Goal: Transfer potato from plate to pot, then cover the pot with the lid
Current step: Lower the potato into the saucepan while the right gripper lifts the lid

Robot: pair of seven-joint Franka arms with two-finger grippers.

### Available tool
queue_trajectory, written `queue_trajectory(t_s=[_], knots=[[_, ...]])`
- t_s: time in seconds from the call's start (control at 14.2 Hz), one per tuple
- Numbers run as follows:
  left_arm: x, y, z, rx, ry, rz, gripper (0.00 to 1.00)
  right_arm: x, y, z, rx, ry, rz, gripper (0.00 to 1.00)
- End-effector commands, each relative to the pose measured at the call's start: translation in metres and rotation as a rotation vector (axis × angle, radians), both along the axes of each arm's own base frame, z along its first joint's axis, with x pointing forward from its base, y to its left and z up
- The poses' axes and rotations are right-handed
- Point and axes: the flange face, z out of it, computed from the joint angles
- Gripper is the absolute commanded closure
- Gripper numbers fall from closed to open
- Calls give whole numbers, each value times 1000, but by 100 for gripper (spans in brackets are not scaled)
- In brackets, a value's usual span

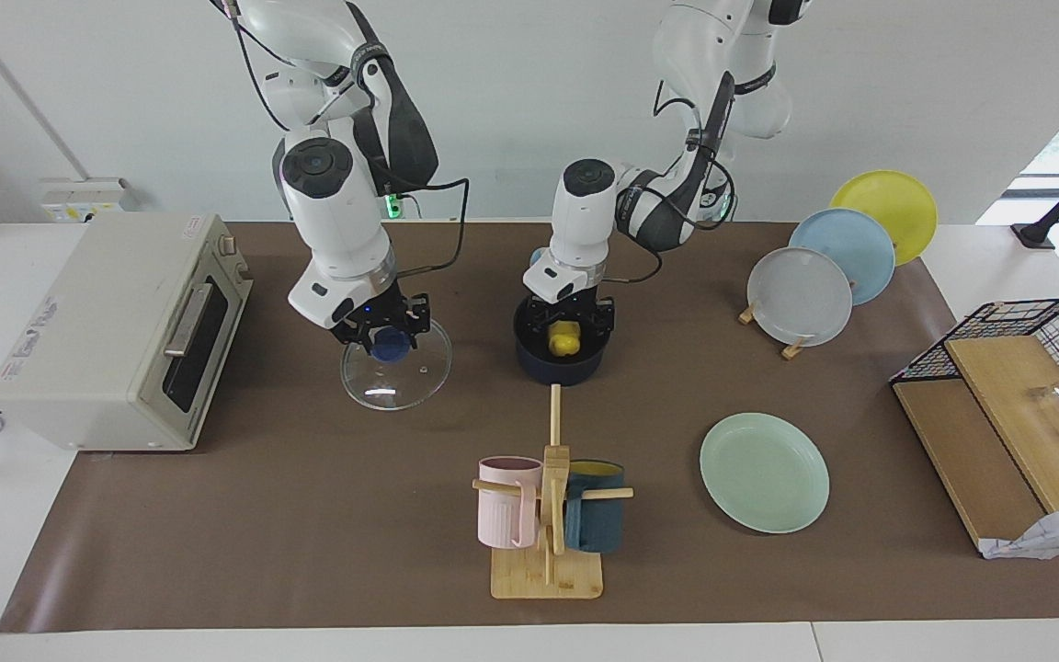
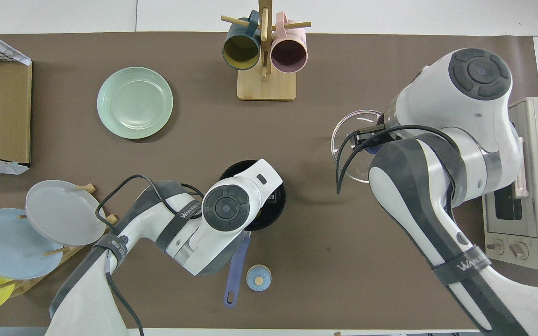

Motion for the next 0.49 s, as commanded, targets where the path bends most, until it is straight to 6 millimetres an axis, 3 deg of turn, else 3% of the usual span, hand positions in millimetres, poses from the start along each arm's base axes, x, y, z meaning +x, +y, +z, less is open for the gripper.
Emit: queue_trajectory(t_s=[0.0,0.21,0.35,0.42], knots=[[26,23,56,3,10,49,0,0,0,10,-4,3,-42,46],[51,58,117,-30,46,81,0,-2,2,9,3,16,-34,66],[68,100,166,-54,55,114,0,-3,9,11,7,12,-17,88],[74,123,183,-54,53,129,0,-5,16,12,8,11,-5,90]])
